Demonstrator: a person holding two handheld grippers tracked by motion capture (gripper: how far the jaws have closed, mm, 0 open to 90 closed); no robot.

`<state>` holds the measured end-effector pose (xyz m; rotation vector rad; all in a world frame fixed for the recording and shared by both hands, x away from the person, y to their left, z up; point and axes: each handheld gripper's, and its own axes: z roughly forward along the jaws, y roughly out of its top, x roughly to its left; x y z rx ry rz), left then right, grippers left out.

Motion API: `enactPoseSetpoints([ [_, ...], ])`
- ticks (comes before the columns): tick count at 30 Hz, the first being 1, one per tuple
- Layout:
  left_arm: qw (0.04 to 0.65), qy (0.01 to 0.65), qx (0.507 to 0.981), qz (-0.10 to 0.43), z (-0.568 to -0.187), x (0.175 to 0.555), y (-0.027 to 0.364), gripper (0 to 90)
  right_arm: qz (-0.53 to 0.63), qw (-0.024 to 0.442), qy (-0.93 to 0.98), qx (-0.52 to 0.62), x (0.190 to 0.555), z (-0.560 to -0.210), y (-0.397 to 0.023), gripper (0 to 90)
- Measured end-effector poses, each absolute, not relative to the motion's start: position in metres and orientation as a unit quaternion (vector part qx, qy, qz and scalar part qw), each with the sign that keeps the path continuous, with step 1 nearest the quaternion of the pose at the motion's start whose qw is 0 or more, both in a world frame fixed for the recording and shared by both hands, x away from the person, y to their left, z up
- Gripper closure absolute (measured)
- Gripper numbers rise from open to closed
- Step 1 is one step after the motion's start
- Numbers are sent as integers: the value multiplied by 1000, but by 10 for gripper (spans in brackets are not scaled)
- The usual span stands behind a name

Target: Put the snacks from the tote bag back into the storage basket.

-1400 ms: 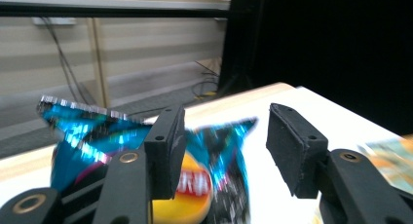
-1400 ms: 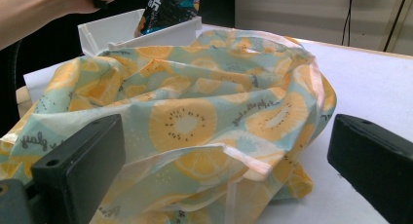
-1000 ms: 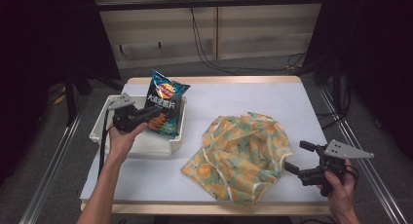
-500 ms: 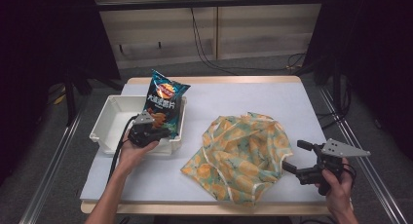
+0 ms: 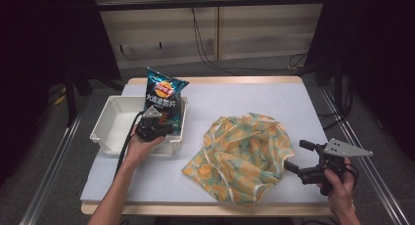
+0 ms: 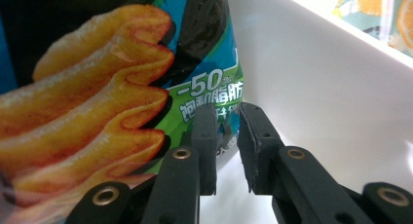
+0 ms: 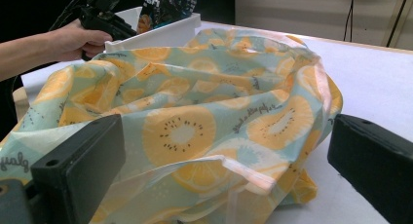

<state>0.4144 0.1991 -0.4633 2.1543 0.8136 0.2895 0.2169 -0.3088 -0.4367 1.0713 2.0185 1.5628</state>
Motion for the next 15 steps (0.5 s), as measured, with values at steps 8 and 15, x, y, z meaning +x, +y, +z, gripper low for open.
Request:
enactPoseSetpoints([
  [8,403,333,845,110,-460,423,197,777,554,184,718,380,218,-438,-308,0],
  [15,413,340,838,108,-459,427,195,742,553,183,718,380,218,-438,-308,0],
])
